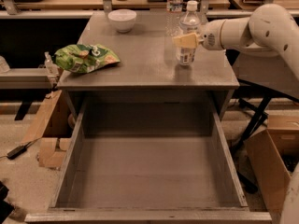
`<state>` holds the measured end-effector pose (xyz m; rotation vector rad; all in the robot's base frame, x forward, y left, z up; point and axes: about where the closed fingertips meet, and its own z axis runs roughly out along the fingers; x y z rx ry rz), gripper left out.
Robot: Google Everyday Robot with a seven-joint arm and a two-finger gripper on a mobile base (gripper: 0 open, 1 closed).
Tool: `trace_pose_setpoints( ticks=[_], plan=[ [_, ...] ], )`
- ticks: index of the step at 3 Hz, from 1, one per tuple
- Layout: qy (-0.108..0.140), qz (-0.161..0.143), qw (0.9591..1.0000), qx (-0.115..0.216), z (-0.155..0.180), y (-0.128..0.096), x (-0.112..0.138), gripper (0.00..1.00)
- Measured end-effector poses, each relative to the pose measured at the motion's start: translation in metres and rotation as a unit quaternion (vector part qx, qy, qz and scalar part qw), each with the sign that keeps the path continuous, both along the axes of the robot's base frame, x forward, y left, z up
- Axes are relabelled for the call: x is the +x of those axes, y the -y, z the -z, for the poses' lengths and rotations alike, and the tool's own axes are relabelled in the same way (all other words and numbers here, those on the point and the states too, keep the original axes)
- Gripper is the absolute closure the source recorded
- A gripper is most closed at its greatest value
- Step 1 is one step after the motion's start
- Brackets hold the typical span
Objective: Pick blue plastic bottle from top drawer and place on counter
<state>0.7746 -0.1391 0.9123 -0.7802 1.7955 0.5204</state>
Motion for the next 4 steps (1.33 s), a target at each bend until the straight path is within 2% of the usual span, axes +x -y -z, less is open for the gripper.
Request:
trace_pose_setpoints(
  ticks=[1,2,4],
  plan=[
    [-0.015,0.019,0.9996,-0.014,0.032,0.016,0.002,1.00],
    [-0.015,0.019,0.9996,-0.014,0.021,0.016,0.002,0.73],
    [-0.016,0.017,0.9996,-0.013,0.021,0.013,0.003,0.27]
  ],
)
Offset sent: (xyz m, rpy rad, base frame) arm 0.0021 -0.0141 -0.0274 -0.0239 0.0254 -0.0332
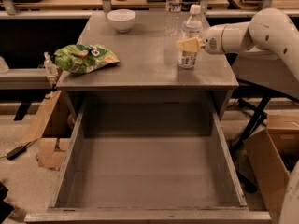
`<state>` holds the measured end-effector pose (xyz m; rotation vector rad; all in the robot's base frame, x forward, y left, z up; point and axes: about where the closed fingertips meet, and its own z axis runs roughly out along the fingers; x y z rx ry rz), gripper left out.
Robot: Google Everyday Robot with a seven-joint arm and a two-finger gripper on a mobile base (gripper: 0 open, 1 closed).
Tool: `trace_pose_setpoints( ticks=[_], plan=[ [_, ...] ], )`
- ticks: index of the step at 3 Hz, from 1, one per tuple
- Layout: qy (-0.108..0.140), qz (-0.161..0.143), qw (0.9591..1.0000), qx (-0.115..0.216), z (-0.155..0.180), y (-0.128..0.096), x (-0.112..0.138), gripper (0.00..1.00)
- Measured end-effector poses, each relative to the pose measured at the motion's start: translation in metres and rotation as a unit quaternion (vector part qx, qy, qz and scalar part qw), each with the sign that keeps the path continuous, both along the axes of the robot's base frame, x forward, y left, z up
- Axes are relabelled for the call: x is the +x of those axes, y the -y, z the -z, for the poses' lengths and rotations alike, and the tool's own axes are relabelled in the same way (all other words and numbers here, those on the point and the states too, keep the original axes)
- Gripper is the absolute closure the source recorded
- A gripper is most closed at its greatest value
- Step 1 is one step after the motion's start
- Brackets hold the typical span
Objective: Pick blue plastic bottle from top drawer and place on counter
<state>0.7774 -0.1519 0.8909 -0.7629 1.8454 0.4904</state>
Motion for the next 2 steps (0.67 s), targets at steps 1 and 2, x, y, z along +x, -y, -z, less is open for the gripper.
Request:
trace_pose_setpoints(
  ticks=[1,2],
  plan=[
    [-0.001,-0.002,1.0000,0.000,0.0015,-0.0031,0.0005,0.04],
    [-0.002,-0.003,1.0000,0.001,0.0022,-0.0045,0.0007,0.00]
  ],
)
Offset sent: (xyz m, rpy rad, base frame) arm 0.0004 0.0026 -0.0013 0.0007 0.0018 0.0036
